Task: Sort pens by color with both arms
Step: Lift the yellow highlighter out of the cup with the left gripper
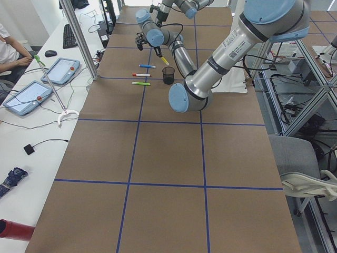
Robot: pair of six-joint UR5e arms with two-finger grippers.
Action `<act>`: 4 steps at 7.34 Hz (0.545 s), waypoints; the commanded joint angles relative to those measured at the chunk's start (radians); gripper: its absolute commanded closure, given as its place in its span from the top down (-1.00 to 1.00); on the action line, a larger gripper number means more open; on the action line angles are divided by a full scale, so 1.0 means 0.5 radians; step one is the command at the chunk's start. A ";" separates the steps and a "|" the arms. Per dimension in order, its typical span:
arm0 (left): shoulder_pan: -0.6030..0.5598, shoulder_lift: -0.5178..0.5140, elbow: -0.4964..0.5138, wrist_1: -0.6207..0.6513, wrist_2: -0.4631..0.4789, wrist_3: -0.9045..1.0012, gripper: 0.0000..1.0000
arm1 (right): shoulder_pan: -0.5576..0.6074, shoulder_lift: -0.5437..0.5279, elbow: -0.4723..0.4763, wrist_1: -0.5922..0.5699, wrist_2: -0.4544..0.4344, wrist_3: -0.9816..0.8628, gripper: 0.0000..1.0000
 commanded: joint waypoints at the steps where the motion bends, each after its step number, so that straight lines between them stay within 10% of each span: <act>1: -0.142 0.033 -0.217 0.046 0.231 -0.002 -1.00 | 0.011 -0.011 0.019 0.001 -0.003 0.003 0.97; 4: -0.109 0.201 -0.325 -0.283 0.970 -0.050 -1.00 | 0.011 -0.051 0.059 0.001 -0.009 0.015 0.97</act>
